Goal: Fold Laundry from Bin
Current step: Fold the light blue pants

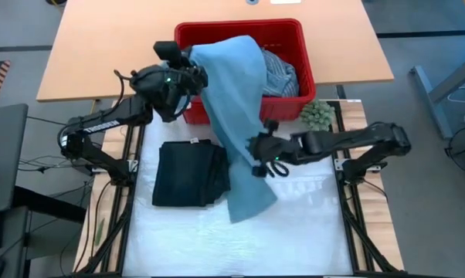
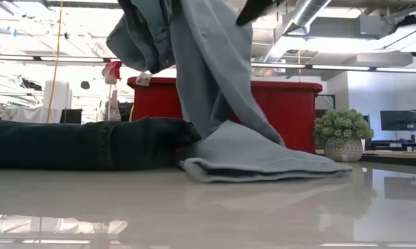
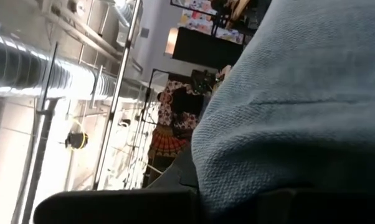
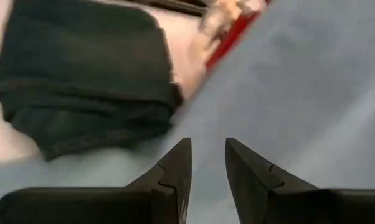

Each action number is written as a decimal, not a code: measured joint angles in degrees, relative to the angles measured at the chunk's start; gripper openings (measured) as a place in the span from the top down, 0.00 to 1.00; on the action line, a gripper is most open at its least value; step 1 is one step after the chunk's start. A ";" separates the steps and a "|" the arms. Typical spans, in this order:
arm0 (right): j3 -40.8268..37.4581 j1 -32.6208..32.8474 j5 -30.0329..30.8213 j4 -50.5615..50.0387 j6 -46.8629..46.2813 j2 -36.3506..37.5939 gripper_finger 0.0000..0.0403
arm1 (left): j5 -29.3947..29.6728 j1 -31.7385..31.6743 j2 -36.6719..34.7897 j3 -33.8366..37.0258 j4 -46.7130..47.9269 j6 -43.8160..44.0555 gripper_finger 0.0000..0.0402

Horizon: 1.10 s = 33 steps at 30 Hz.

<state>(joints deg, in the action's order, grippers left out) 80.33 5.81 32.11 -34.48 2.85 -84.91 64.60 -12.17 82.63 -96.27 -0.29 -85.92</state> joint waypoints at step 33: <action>24.47 -3.12 42.28 41.73 29.01 -52.09 0.96 | -2.51 -1.17 -0.05 0.00 4.06 6.40 0.96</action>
<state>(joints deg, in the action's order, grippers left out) 104.80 2.69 74.39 7.25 31.86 -137.00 62.09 -13.34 82.58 -96.27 3.77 -79.53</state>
